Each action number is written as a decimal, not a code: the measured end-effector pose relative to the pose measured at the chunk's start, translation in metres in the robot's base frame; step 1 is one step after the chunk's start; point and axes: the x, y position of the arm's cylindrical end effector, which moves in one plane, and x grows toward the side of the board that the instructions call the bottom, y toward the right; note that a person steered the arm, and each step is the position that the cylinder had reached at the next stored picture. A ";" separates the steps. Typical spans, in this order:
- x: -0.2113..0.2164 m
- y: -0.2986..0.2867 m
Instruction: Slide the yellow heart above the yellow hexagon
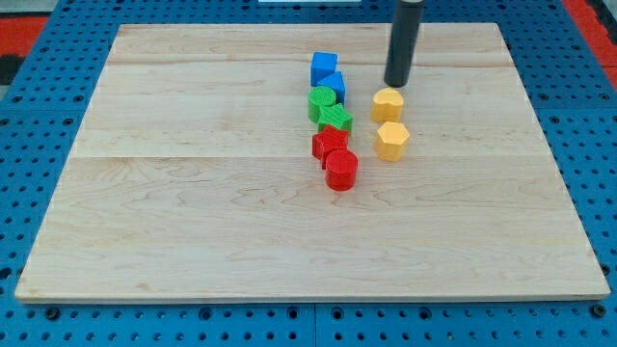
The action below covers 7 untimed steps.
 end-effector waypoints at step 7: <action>0.018 0.008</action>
